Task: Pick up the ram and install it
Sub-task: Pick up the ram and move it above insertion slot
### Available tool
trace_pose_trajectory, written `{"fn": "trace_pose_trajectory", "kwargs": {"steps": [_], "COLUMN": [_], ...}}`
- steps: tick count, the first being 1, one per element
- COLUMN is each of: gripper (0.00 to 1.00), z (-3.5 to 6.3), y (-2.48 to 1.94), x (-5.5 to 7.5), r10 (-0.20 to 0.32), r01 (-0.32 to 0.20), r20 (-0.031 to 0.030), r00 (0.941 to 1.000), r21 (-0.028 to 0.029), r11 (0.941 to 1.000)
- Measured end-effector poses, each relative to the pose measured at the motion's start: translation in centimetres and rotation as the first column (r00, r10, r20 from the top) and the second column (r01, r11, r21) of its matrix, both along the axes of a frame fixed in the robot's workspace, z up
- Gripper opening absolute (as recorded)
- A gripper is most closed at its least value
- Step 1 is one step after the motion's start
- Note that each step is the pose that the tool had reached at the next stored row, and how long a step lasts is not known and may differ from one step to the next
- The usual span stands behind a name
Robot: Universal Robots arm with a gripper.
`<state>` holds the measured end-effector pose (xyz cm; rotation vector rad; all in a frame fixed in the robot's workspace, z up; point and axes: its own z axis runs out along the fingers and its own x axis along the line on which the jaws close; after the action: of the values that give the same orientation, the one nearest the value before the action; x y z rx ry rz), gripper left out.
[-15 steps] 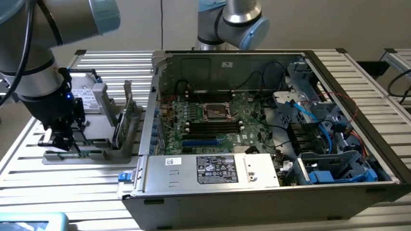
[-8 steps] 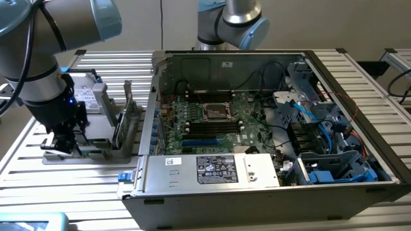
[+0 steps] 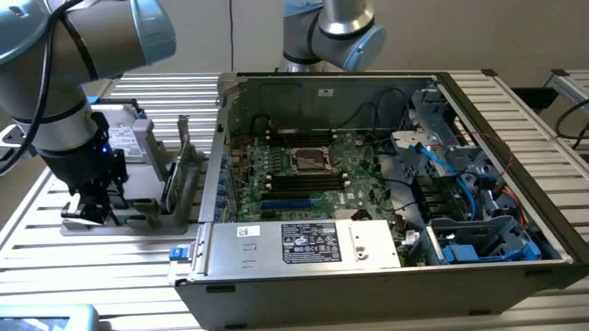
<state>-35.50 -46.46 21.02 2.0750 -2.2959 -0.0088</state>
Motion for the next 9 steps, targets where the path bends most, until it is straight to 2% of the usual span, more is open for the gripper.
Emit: {"fn": "trace_pose_trajectory", "kwargs": {"steps": [9], "gripper": [0.42], "z": [-0.69], "y": [0.00], "x": [-0.23], "r10": [0.000], "r01": [0.000], "r20": [0.0001], "r00": [1.0000], "r21": [0.0010], "r11": [1.0000]}}
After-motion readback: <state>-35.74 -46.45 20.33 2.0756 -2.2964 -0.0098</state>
